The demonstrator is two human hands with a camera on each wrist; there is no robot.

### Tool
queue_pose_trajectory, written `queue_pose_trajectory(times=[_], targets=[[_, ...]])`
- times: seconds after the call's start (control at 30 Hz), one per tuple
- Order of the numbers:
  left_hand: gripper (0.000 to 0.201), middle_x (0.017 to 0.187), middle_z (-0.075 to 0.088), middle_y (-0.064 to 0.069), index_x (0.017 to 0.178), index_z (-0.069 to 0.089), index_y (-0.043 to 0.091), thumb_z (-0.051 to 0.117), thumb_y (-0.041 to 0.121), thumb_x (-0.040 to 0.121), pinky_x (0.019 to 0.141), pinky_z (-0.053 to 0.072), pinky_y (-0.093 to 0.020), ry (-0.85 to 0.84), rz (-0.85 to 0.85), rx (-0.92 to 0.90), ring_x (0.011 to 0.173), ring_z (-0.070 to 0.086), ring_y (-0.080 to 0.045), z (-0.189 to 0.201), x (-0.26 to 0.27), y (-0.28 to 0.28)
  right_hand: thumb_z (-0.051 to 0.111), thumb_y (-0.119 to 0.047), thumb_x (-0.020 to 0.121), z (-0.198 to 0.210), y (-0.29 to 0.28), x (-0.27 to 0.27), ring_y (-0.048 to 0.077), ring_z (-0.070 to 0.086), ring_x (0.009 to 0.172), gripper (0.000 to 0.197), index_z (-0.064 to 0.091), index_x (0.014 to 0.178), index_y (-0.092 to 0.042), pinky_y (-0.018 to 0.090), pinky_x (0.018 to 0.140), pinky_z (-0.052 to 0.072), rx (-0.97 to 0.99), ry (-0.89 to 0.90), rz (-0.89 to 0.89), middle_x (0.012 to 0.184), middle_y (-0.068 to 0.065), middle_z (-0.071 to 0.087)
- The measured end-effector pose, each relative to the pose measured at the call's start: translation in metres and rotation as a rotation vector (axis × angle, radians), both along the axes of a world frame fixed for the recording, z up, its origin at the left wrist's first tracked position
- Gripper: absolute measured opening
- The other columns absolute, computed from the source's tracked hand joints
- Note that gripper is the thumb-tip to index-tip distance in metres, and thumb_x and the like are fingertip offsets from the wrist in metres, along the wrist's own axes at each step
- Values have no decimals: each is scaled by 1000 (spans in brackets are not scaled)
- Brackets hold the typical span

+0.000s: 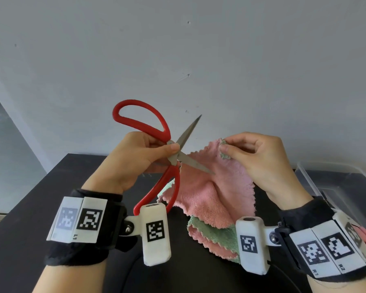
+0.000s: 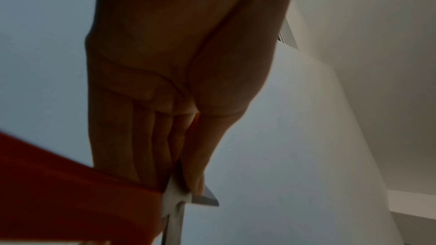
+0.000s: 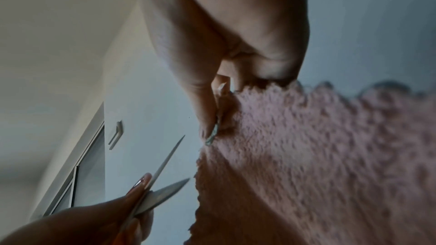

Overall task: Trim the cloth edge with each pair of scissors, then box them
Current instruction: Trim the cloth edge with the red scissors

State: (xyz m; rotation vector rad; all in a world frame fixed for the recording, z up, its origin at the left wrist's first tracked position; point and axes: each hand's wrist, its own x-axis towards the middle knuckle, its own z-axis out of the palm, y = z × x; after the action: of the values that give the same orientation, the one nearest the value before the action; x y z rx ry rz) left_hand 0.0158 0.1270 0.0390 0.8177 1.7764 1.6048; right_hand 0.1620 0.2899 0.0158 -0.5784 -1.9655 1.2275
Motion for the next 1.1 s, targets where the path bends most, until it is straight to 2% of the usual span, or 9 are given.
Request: queue_pose_trajectory(times=[0.23,0.4,0.53,0.63,0.77,0.9,1.0,1.1], targets=[[23,82,76,-10,95,66,0,70,15,78,59,57,-21,55,-47,-68,73,74,-20,7,0,-6,77,-13,78,5,2,3,-3,67,73,12,72,81,-23,5,66,47,-13,31,-56,79,-10,73],[19,73,75,-6,87,70,4,78,13,72,56,54,-15,180,-96,-221,65,73,-14,7,2,-6,76,-12,79,16,4,0,-3,67,70,7,73,84,-16,5,63,47,-14,0,-51,79,-5,73],[22,74,75,-9,87,70,3,79,15,70,60,57,-19,187,-126,-248,68,73,-18,6,2,-4,74,-11,80,39,8,-10,-4,65,63,6,73,86,-11,6,61,47,60,-162,119,76,-3,72],[19,77,75,-13,88,69,0,77,11,74,66,60,-25,188,-150,-262,71,74,-22,3,2,-2,73,-12,79,60,10,-16,8,64,67,10,74,87,-8,16,67,52,157,-319,307,79,7,73],[16,79,75,-13,93,69,-1,73,6,79,69,61,-31,185,-135,-262,73,74,-22,0,1,0,75,-14,77,75,5,-24,12,60,68,9,74,84,-10,21,68,50,217,-488,478,77,15,70],[17,78,75,-13,90,69,-1,75,8,77,68,61,-29,187,-100,-235,71,74,-21,0,3,1,76,-14,78,80,0,-30,8,67,73,8,76,85,-11,15,71,50,308,-601,532,82,7,75],[16,76,75,-11,89,69,0,74,10,78,64,60,-25,159,-94,-203,69,74,-19,1,3,1,77,-16,78,79,-1,-30,2,68,74,8,77,85,-12,9,68,46,338,-615,515,81,1,76],[16,75,75,-10,86,70,1,75,12,77,61,59,-21,153,-91,-192,67,73,-17,2,4,1,79,-17,76,80,-4,-31,2,67,72,6,78,82,-15,9,68,48,361,-636,532,79,-1,76]])
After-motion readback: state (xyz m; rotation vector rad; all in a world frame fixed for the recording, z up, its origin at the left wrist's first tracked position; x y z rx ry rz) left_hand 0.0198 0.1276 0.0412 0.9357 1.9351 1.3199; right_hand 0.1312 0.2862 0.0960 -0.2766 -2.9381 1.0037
